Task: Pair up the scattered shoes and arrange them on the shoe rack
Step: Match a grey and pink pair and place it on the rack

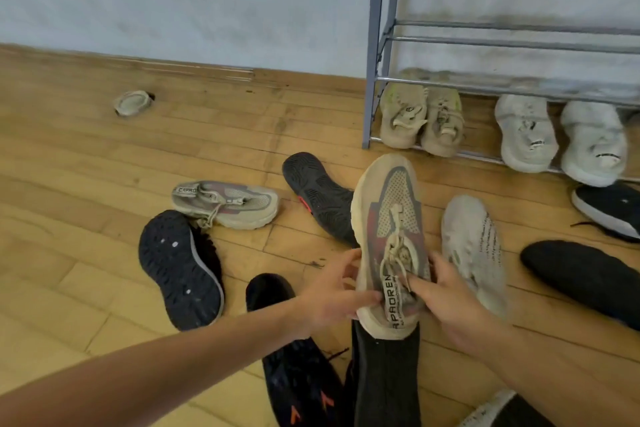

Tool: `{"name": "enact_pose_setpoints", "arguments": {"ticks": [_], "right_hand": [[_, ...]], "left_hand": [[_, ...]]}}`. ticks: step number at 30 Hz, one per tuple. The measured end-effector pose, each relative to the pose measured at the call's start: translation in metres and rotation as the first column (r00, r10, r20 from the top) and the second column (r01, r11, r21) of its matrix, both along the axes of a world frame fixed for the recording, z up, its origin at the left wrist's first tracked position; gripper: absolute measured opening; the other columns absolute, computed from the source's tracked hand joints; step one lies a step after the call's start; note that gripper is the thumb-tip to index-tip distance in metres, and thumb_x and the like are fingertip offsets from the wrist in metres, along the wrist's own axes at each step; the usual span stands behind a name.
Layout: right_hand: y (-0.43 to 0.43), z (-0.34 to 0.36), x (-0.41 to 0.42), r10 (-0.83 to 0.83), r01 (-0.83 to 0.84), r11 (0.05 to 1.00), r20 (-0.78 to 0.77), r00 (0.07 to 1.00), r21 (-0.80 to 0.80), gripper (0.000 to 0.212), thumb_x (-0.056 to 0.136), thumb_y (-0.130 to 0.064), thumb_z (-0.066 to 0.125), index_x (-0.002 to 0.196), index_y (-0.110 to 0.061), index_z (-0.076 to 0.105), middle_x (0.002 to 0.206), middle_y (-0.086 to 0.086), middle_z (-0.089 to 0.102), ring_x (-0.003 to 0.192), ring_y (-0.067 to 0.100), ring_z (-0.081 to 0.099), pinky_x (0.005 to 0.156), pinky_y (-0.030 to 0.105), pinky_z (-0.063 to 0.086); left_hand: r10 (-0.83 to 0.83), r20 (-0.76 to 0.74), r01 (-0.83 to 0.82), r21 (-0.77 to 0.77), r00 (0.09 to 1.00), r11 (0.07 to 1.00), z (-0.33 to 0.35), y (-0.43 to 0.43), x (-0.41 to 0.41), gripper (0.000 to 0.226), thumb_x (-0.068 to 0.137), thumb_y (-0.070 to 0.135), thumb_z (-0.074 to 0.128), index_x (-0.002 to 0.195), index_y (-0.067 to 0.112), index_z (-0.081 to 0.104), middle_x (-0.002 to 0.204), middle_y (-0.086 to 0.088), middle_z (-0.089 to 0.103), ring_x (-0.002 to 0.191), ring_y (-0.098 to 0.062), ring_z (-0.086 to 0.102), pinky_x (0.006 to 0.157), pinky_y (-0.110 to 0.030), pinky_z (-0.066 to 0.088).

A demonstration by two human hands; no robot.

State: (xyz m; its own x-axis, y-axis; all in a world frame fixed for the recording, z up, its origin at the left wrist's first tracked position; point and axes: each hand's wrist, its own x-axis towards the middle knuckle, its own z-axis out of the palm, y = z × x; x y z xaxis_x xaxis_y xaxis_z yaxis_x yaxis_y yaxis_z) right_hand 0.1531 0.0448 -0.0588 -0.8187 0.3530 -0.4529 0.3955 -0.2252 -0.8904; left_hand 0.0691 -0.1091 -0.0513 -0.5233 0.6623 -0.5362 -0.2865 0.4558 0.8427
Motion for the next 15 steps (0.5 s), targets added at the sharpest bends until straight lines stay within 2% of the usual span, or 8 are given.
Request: {"name": "enact_pose_setpoints", "arguments": {"ticks": [3, 7, 8, 10, 11, 12, 14, 15], "right_hand": [[-0.021, -0.005, 0.007, 0.066, -0.066, 0.998, 0.023, 0.998, -0.005, 0.034, 0.088, -0.002, 0.060, 0.094, -0.035, 0.053, 0.097, -0.008, 0.066, 0.089, 0.005, 0.063, 0.074, 0.024, 0.053], [-0.028, -0.016, 0.020, 0.041, -0.044, 0.998, 0.094, 0.995, 0.038, 0.034, 0.088, 0.001, 0.059, 0.109, -0.024, 0.053, 0.098, -0.007, 0.066, 0.092, 0.007, 0.062, 0.076, 0.025, 0.054], [-0.025, -0.015, 0.023, 0.025, -0.030, 0.998, 0.097, 0.995, 0.051, 0.034, 0.087, 0.001, 0.059, 0.110, -0.024, 0.052, 0.097, -0.006, 0.066, 0.092, 0.008, 0.063, 0.076, 0.026, 0.055], [-0.015, -0.012, 0.027, 0.003, -0.011, 0.996, 0.105, 0.994, 0.083, 0.036, 0.087, -0.005, 0.062, 0.115, -0.025, 0.053, 0.102, -0.004, 0.067, 0.096, 0.012, 0.064, 0.081, 0.033, 0.057], [-0.009, -0.010, 0.028, -0.004, -0.006, 0.995, 0.106, 0.994, 0.098, 0.039, 0.087, -0.008, 0.063, 0.118, -0.027, 0.052, 0.105, -0.005, 0.068, 0.098, 0.013, 0.064, 0.083, 0.036, 0.056], [-0.003, -0.007, 0.029, -0.007, -0.003, 0.994, 0.097, 0.995, 0.105, 0.040, 0.087, -0.009, 0.063, 0.117, -0.030, 0.050, 0.105, -0.006, 0.067, 0.098, 0.011, 0.064, 0.081, 0.035, 0.056], [0.008, -0.004, 0.026, -0.003, -0.004, 0.993, 0.064, 0.998, 0.118, 0.041, 0.088, -0.006, 0.061, 0.115, -0.033, 0.047, 0.102, -0.011, 0.066, 0.092, 0.003, 0.064, 0.069, 0.022, 0.055], [0.011, -0.003, 0.023, -0.002, -0.005, 0.992, 0.058, 0.998, 0.128, 0.041, 0.088, -0.005, 0.060, 0.115, -0.033, 0.047, 0.100, -0.013, 0.066, 0.087, -0.001, 0.064, 0.064, 0.017, 0.054]], "left_hand": [[-0.005, 0.016, 0.004, 0.009, 1.000, 1.000, -0.009, -0.027, 0.011, 0.063, 0.083, 0.008, 0.068, 0.134, 0.031, 0.039, 0.127, -0.014, 0.053, 0.109, -0.031, 0.062, 0.079, -0.036, 0.059], [-0.052, 0.036, 0.053, -0.039, 0.998, 0.998, -0.013, -0.032, 0.022, 0.058, 0.083, 0.013, 0.069, 0.130, 0.030, 0.040, 0.126, -0.012, 0.055, 0.112, -0.026, 0.061, 0.087, -0.035, 0.057], [-0.132, -0.008, 0.131, -0.056, 0.991, 0.990, -0.014, -0.030, 0.019, 0.055, 0.083, 0.022, 0.069, 0.130, 0.031, 0.041, 0.126, -0.009, 0.056, 0.113, -0.023, 0.060, 0.093, -0.036, 0.054], [-0.297, -0.181, 0.284, -0.097, 0.937, 0.954, -0.018, -0.028, 0.000, 0.064, 0.080, 0.048, 0.065, 0.137, 0.032, 0.040, 0.130, 0.001, 0.056, 0.120, -0.012, 0.054, 0.105, -0.036, 0.043], [-0.337, -0.304, 0.308, -0.142, 0.891, 0.941, -0.020, -0.028, -0.019, 0.071, 0.079, 0.055, 0.061, 0.142, 0.033, 0.035, 0.136, 0.005, 0.051, 0.125, -0.009, 0.048, 0.110, -0.034, 0.036], [-0.348, -0.452, 0.286, -0.202, 0.821, 0.937, -0.020, -0.028, -0.043, 0.076, 0.080, 0.052, 0.060, 0.146, 0.033, 0.028, 0.143, 0.006, 0.045, 0.131, -0.009, 0.041, 0.112, -0.032, 0.030], [-0.379, -0.714, 0.173, -0.347, 0.589, 0.922, -0.019, -0.034, -0.102, 0.085, 0.083, 0.034, 0.064, 0.151, 0.027, 0.013, 0.153, 0.000, 0.030, 0.139, -0.017, 0.030, 0.111, -0.032, 0.026], [-0.460, -0.752, 0.120, -0.462, 0.472, 0.879, -0.018, -0.041, -0.133, 0.095, 0.080, 0.030, 0.067, 0.151, 0.025, 0.005, 0.156, -0.005, 0.020, 0.142, -0.024, 0.024, 0.113, -0.036, 0.025]]}}
